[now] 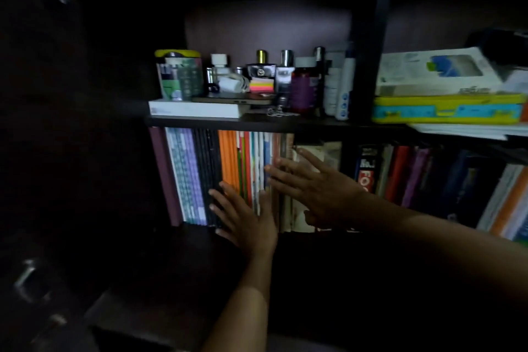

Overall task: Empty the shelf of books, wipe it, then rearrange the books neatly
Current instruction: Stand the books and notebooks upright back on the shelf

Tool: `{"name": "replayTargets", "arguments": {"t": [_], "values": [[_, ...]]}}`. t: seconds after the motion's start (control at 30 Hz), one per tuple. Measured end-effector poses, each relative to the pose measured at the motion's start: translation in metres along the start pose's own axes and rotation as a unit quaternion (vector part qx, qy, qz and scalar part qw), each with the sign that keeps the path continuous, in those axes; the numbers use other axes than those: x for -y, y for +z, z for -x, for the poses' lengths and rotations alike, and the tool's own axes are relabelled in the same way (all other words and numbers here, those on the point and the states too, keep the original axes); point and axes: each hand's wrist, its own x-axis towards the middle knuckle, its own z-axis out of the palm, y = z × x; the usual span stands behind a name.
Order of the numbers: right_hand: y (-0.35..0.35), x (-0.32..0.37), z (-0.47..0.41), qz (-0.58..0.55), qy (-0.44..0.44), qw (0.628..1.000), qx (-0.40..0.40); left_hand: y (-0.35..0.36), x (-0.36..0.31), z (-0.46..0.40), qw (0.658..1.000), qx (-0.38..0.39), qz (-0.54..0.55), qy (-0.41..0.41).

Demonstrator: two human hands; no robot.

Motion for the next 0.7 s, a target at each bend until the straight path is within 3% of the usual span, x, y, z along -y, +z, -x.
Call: {"name": "replayTargets", "arguments": {"t": [0.17, 0.27, 0.37, 0.47, 0.57, 0.6, 0.7], "values": [[0.017, 0.009, -0.005, 0.057, 0.026, 0.997, 0.045, 0.005, -0.003, -0.003, 0.997, 0.045, -0.056, -0.019], [0.005, 0.013, -0.003, 0.039, 0.014, 0.997, 0.063, -0.011, -0.002, -0.010, 0.988, 0.142, -0.047, -0.033], [-0.012, 0.016, -0.009, 0.047, 0.006, 0.999, 0.027, -0.025, 0.008, -0.011, 0.978, 0.199, -0.063, 0.029], [-0.019, 0.027, -0.033, 0.052, -0.039, 0.996, -0.056, -0.051, 0.020, -0.010, 0.983, 0.159, -0.036, 0.083], [-0.027, 0.037, -0.077, 0.000, -0.045, 0.995, -0.087, -0.083, 0.040, -0.044, 0.999, -0.007, 0.008, 0.035], [-0.027, 0.042, -0.092, -0.010, -0.036, 0.996, -0.084, -0.090, 0.052, -0.058, 0.999, -0.025, -0.009, 0.023], [-0.018, 0.045, -0.113, 0.000, -0.019, 0.999, -0.047, -0.092, 0.071, -0.074, 0.996, 0.071, -0.041, 0.018]]}}
